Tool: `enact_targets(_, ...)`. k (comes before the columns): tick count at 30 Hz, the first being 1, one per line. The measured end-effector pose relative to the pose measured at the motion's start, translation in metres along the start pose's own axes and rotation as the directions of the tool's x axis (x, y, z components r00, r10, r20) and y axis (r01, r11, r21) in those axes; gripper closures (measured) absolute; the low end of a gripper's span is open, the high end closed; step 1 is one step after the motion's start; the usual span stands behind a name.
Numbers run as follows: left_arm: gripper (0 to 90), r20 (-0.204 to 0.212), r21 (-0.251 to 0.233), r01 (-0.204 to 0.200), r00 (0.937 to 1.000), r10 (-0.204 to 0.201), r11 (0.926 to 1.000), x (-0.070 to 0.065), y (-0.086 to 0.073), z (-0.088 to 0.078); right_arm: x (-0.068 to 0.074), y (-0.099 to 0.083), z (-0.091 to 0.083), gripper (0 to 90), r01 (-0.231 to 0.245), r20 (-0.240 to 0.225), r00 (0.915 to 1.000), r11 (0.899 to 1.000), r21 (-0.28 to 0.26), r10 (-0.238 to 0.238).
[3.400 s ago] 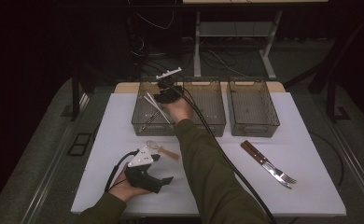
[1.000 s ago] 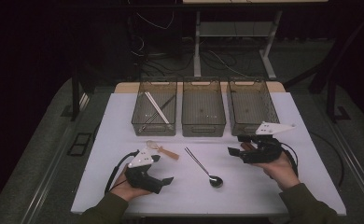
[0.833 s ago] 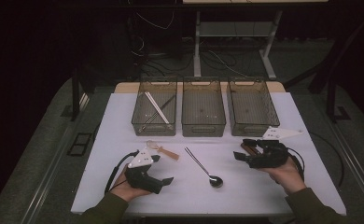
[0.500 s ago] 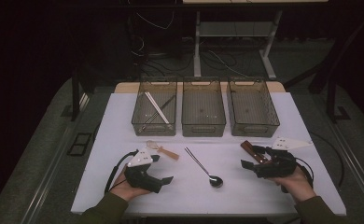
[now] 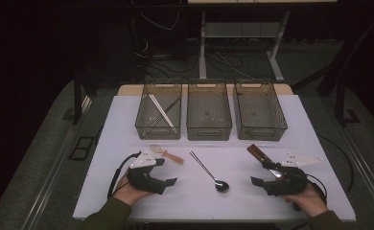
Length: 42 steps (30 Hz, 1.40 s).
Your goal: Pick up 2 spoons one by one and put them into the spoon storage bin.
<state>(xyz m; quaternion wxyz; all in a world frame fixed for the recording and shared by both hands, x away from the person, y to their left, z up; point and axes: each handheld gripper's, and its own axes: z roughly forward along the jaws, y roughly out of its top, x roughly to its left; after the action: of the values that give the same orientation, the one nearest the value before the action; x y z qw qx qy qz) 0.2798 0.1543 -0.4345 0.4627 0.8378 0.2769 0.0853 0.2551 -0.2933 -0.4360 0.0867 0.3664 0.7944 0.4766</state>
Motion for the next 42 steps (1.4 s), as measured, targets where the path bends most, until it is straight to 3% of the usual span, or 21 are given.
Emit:
enact_targets(7,44.6,-0.091,0.006,-0.014,0.9957,0.015,0.9999,0.015,0.009,0.002,0.002,0.000,0.003,20.2,-0.008,0.006,1.0000,1.000,0.002,0.008)
enact_targets(13,71.9,-0.155,0.028,0.039,0.9873,-0.034,0.9989,0.036,0.013,0.002,0.000,0.000,0.005,20.2,-0.015,0.008,0.9999,1.000,0.006,0.014)
enact_targets(18,87.6,-0.196,0.055,0.073,0.9787,-0.060,0.9958,0.055,0.016,0.007,0.000,0.000,0.005,20.2,-0.018,0.007,0.9998,1.000,0.005,0.018)
enact_targets(27,89.3,-0.224,0.095,0.077,0.9732,-0.054,0.9925,0.072,0.025,0.026,-0.001,0.000,0.005,20.2,-0.024,0.013,0.9996,1.000,0.007,0.024)
enact_targets(30,89.3,-0.220,0.116,0.078,0.9741,-0.051,0.9902,0.075,0.025,0.032,-0.001,0.000,0.005,20.2,-0.027,0.014,0.9995,1.000,0.011,0.027)
enact_targets(42,89.5,-0.222,0.204,0.080,0.9745,-0.034,0.9757,0.075,0.023,0.039,-0.001,0.001,0.004,20.2,-0.023,0.014,0.9997,1.000,0.007,0.023)
